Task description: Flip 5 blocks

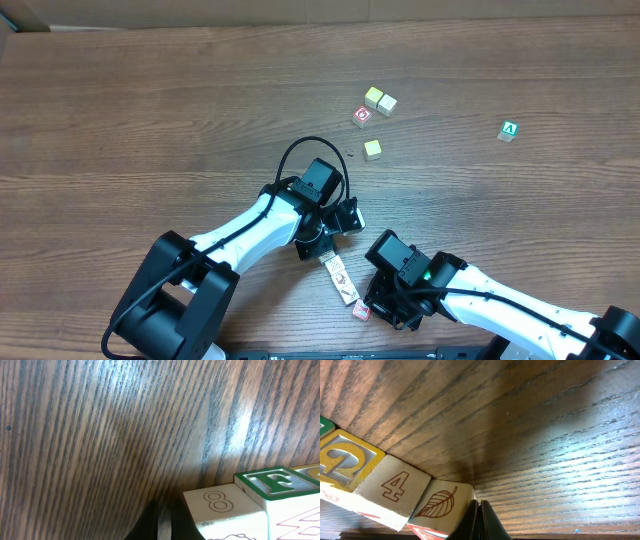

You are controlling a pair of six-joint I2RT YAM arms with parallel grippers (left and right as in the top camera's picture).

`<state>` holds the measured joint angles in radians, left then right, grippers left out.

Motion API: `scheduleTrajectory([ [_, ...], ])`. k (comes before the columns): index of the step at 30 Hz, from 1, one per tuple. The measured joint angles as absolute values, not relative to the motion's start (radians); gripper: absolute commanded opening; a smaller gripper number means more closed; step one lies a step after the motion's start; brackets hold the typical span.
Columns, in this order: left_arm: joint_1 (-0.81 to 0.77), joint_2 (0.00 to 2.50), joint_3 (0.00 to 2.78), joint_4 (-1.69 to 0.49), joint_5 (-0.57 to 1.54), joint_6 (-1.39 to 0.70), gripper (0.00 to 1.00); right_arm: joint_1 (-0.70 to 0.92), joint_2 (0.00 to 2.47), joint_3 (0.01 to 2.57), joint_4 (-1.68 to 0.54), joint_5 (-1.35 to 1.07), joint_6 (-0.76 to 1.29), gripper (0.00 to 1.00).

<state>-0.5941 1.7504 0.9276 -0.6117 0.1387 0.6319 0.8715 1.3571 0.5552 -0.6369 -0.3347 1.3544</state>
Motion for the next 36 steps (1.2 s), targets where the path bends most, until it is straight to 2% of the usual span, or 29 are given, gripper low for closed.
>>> scheduleTrajectory([
  [17,-0.594,1.75,0.928,-0.612,0.138,0.632,0.04,0.896,1.357,0.555,-0.695,-0.311,1.371,0.04],
  [24,-0.594,1.75,0.928,-0.612,0.138,0.632,0.04,0.972,1.357,0.555,-0.662,-0.311,1.418,0.04],
  [36,-0.594,1.75,0.928,-0.612,0.139,0.632,0.04,0.977,1.357,0.555,-0.621,-0.319,1.471,0.04],
])
